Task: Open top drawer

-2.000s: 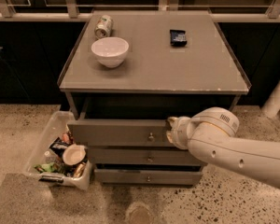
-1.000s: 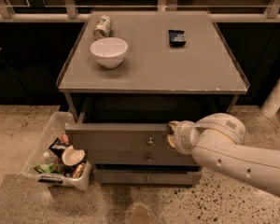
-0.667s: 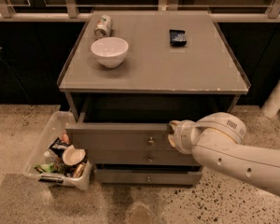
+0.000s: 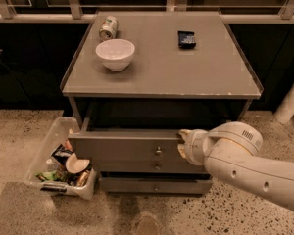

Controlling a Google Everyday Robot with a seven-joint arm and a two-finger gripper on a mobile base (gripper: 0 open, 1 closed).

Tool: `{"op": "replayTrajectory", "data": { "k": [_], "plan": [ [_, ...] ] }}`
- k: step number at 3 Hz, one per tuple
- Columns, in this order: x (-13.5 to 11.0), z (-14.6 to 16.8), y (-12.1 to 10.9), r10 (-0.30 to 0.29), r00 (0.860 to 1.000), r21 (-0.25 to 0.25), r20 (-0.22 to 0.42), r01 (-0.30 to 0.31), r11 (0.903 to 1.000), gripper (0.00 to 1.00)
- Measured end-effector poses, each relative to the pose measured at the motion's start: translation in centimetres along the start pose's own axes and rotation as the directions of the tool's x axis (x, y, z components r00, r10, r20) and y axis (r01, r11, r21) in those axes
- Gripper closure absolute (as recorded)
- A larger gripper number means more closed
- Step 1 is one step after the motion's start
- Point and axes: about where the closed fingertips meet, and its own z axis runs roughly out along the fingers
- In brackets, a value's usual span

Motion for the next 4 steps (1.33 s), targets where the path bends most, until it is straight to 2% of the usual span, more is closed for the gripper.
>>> {"op": "replayTrajectory", "data": {
  "k": [4],
  "plan": [
    [-0.35,-0.26,0.79,-0.025,1.0,-0.015,0.014,0.025,0.9996,1.0]
  ]
}}
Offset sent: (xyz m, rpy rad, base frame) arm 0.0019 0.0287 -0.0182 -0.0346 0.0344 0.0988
